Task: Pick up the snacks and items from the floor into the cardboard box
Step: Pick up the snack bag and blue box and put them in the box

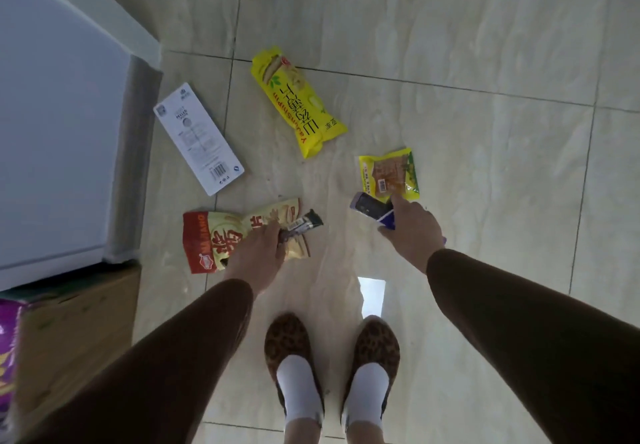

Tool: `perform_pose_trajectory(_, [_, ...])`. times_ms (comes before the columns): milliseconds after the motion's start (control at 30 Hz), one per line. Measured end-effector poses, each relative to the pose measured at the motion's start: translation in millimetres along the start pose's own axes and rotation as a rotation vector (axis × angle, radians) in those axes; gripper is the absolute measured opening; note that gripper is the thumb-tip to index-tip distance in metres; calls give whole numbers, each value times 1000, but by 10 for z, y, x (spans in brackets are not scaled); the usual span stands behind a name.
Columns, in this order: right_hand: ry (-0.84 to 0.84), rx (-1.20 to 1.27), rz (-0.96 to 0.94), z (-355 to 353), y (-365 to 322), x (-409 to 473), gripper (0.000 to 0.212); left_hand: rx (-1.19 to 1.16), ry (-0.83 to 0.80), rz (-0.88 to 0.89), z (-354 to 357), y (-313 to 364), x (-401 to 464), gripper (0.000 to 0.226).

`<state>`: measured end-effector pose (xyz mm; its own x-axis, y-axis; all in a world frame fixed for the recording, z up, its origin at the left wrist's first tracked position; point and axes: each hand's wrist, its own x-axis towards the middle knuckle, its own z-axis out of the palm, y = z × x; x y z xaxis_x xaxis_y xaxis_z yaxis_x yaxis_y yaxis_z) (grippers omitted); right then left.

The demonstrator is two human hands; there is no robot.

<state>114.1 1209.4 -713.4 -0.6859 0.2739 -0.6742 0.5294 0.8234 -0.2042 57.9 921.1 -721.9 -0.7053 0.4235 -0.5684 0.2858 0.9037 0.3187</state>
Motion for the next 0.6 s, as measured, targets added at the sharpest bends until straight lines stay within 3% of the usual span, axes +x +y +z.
perform_pose_trajectory(167, [81,-294,-173,-169,-85,584,68,247,-69,-4,-160,-399,232,38])
perform_pose_trajectory(267, [13,-424,-180,-168,-108,833,73,313,-173,6,-110,-524,331,40])
perform_pose_trajectory(367, [-73,-329,-142,-122,-90,932,73,303,-180,-15,-11,-524,374,38])
perform_pose_trajectory(600, [-7,-344,-115,63,-32,679,57,321,-167,-82,73,-338,266,41])
